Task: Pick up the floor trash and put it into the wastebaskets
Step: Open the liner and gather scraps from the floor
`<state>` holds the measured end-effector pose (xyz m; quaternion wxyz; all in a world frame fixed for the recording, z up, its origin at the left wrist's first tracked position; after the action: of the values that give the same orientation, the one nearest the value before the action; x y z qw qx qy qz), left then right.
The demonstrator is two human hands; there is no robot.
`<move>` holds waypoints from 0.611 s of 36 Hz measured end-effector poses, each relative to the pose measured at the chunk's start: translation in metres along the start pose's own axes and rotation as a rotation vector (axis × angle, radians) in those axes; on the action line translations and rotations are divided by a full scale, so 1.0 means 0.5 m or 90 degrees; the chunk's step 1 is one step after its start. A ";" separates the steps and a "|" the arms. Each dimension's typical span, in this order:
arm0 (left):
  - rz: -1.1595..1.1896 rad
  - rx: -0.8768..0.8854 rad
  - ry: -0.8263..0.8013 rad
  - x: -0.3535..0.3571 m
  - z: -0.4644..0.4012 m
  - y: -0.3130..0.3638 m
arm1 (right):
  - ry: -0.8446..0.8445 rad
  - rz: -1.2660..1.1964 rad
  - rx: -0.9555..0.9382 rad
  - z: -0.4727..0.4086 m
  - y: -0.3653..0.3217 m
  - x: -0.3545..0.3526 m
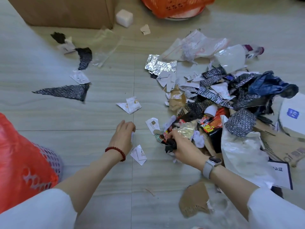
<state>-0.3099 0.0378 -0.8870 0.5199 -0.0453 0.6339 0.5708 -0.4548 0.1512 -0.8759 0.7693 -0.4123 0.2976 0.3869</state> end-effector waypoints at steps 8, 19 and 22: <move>-0.049 -0.025 -0.038 0.013 0.006 0.003 | 0.032 0.011 0.032 0.021 0.031 0.020; -0.230 0.019 -0.096 0.044 0.037 0.018 | 0.022 0.021 0.106 -0.006 0.075 0.082; -0.209 0.031 -0.079 0.045 0.052 0.025 | 0.016 0.135 0.110 -0.016 0.066 0.098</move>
<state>-0.3126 0.0741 -0.8895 0.6453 -0.1000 0.5983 0.4644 -0.4581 0.1735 -0.9311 0.7531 -0.3152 0.3814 0.4337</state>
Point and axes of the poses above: each hand's wrist, its own z-axis away from the middle knuckle, its own x-axis out of the palm, y = z × x, the point moved 10 cm from there along -z, towards the middle knuckle, and after that the axes turned 10 degrees about z, right-handed, at the moved point
